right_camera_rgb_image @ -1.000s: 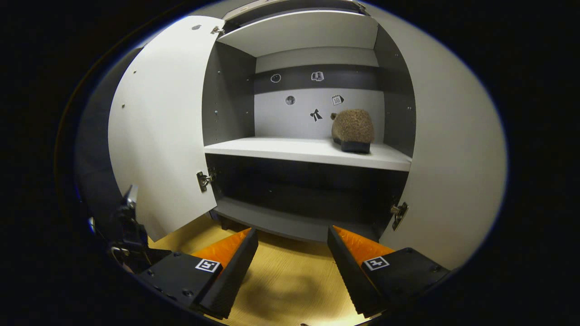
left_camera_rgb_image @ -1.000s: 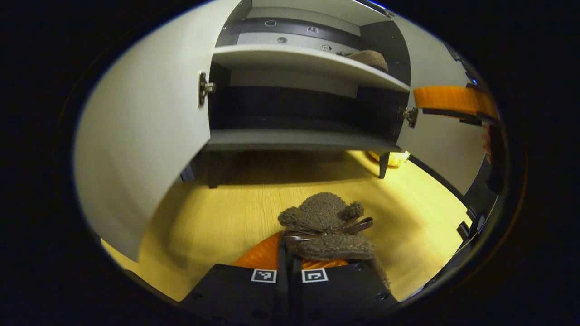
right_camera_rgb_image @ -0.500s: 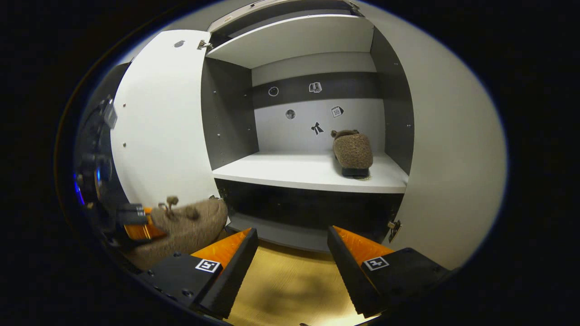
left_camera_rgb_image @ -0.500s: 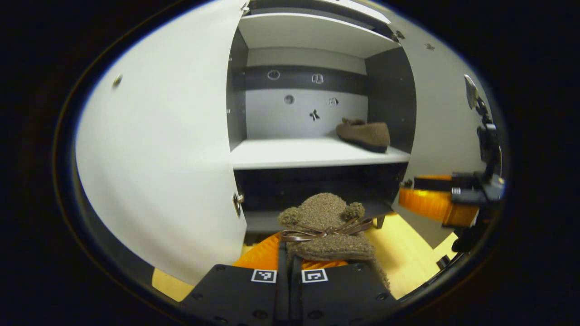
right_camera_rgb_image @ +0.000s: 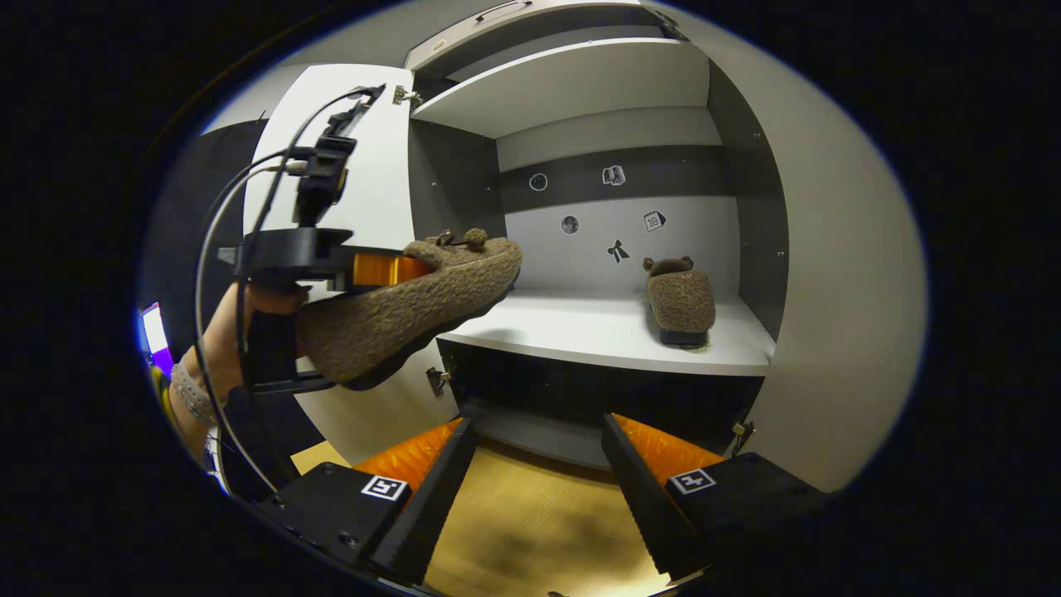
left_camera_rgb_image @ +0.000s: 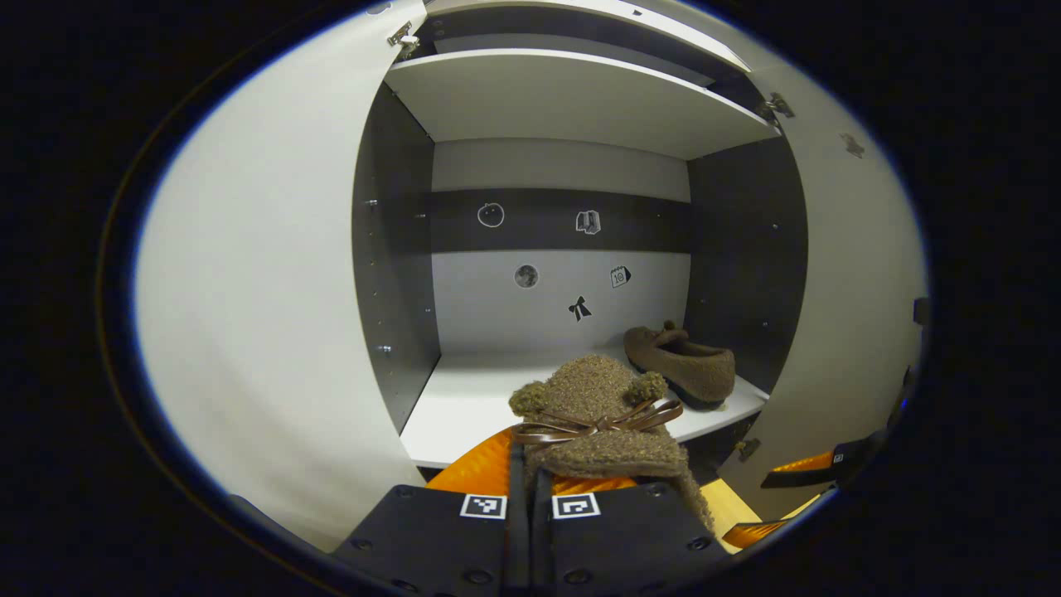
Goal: Grab one shoe with the right hand and put it into the shoe cabinet, grab the other shoe with the left hand and put it into the shoe cabinet; then close the right door with the right hand and the left door with the left hand.
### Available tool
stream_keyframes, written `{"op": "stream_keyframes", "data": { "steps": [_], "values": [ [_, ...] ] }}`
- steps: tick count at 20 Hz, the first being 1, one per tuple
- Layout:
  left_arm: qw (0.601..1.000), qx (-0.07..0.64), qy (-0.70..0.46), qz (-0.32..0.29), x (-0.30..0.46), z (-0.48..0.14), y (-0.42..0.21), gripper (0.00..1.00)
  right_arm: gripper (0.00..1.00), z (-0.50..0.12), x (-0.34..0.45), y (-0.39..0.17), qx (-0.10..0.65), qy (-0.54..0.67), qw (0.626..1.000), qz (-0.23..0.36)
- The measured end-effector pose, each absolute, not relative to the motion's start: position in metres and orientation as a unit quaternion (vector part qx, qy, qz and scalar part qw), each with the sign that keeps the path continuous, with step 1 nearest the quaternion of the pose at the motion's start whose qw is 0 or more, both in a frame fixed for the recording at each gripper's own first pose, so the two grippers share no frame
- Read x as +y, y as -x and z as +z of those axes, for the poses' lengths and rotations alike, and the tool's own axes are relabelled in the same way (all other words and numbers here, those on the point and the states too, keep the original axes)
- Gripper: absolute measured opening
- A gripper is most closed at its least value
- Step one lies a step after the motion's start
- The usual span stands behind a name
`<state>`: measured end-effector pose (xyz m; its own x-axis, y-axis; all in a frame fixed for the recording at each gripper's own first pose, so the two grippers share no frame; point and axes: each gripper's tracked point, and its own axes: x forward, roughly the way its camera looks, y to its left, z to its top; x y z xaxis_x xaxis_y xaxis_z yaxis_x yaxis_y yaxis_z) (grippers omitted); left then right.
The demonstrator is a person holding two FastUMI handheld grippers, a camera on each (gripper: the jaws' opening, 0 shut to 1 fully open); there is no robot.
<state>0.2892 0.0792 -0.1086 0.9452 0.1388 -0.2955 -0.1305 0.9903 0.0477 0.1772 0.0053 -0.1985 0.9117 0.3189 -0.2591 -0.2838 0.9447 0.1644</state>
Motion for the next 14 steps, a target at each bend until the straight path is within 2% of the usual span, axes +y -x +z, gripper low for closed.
{"op": "stream_keyframes", "data": {
  "steps": [9,14],
  "values": [
    [0.984,0.159,-0.01,0.083,0.116,-0.121,-0.414,0.06,0.99,-0.2,-0.004,-0.188,0.143,-0.057,0.977,0.146],
    [0.975,0.206,-0.029,0.08,0.121,-0.155,-0.469,0.06,0.99,-0.21,0.001,-0.19,0.156,-0.063,0.973,0.157]
  ]
}}
